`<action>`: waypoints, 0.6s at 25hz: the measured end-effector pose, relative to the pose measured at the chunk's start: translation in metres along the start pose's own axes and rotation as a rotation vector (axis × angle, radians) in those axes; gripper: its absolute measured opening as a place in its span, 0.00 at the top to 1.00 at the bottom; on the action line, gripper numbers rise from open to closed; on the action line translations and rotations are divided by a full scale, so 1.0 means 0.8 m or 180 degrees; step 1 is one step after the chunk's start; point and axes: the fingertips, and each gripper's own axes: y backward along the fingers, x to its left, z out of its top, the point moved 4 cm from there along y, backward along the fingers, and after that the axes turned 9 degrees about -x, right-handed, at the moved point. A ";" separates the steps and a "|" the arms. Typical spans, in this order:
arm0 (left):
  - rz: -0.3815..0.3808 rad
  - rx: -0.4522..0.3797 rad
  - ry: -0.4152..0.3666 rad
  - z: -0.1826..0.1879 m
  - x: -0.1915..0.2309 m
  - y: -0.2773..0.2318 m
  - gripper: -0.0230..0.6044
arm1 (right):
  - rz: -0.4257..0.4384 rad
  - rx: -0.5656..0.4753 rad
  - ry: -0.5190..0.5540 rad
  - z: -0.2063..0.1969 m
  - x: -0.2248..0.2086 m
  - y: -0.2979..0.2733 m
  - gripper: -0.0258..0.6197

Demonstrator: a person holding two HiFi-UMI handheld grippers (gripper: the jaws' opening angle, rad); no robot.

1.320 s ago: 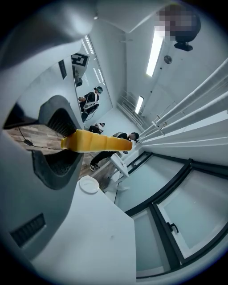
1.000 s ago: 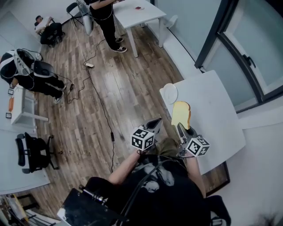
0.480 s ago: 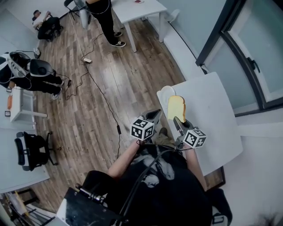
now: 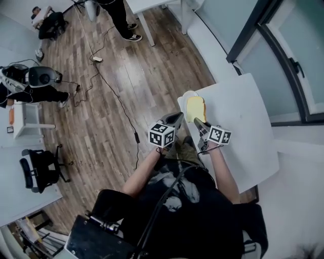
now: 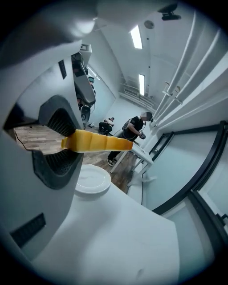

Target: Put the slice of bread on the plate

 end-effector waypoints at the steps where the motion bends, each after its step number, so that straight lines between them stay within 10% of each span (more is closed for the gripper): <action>1: -0.0011 0.0003 -0.0026 -0.002 0.005 -0.007 0.95 | -0.0056 0.0016 -0.0073 -0.001 -0.011 -0.011 0.82; 15: 0.0050 0.0174 -0.0150 -0.018 0.069 -0.031 0.95 | -0.0870 0.0353 -0.0062 -0.021 -0.099 -0.126 0.82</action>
